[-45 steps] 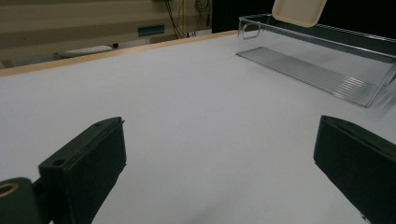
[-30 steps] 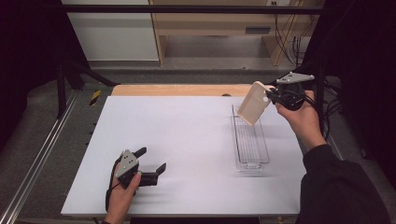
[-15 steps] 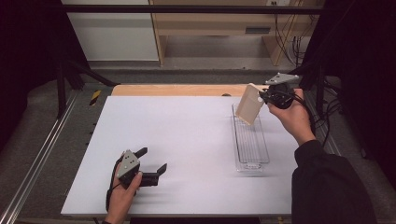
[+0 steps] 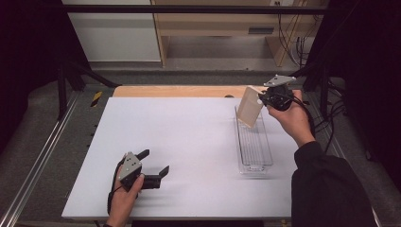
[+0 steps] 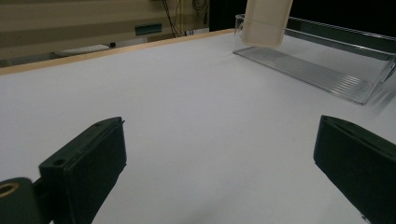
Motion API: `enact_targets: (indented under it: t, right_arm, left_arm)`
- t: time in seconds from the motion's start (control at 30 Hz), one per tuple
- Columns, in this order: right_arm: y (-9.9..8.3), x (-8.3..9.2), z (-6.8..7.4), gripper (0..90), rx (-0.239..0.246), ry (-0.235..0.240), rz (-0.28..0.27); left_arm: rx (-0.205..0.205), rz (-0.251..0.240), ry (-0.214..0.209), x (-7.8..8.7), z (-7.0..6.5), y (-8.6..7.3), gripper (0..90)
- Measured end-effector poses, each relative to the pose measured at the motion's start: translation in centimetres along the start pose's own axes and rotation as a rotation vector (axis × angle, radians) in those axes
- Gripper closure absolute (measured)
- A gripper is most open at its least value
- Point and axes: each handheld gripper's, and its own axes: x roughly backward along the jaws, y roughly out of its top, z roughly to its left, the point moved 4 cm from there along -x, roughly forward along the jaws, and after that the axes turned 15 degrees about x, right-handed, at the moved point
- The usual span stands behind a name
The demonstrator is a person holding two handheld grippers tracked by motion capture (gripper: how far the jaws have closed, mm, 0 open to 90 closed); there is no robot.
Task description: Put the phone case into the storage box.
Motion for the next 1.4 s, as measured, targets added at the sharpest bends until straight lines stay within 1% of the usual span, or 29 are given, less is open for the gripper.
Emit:
enact_targets:
  t: [0.07, 0.27, 0.53, 0.57, 0.63, 0.7, 0.8, 0.9, 1.1, 1.4]
  right_arm:
    - [0.0, -0.2, 0.0, 78.8, 0.012, -0.002, 0.001]
    - [0.1, -0.8, 0.3, 78.7, 0.021, -0.005, 0.010]
    - [0.3, -1.8, 0.5, 78.5, 0.029, -0.021, 0.012]
    - [0.3, -2.0, 0.5, 78.5, 0.038, -0.024, 0.013]
    - [0.3, -2.2, 0.6, 78.3, 0.036, -0.030, 0.018]
    - [0.3, -2.4, 0.6, 78.1, 0.027, -0.038, 0.012]
    - [0.4, -2.6, 0.4, 77.8, 0.030, -0.054, 0.011]
    - [0.4, -2.8, 0.4, 77.5, 0.019, -0.068, 0.006]
    - [0.4, -3.3, 0.2, 77.0, 0.013, -0.094, 0.003]
    - [0.3, -3.9, 0.1, 75.9, -0.011, -0.113, -0.007]
  left_arm:
    - [-0.002, 0.000, 0.000, 0.0, 0.0, 0.0, 2.3]
    - [0.000, -0.001, -0.001, 0.0, 0.0, 0.0, 2.3]
    - [-0.001, -0.002, -0.002, 0.0, 0.0, 0.0, 2.3]
    - [-0.001, -0.003, -0.002, 0.0, 0.0, 0.0, 2.3]
    - [-0.001, -0.003, -0.002, 0.0, 0.0, 0.1, 2.3]
    - [0.000, -0.003, -0.002, 0.1, 0.0, 0.1, 2.3]
    - [0.002, -0.004, -0.001, 0.1, 0.0, 0.1, 2.3]
    - [0.002, -0.004, -0.002, 0.1, 0.0, 0.1, 2.3]
    - [0.003, -0.004, -0.002, 0.1, 0.0, 0.1, 2.3]
    - [0.006, -0.005, -0.001, 0.1, 0.1, 0.1, 2.3]
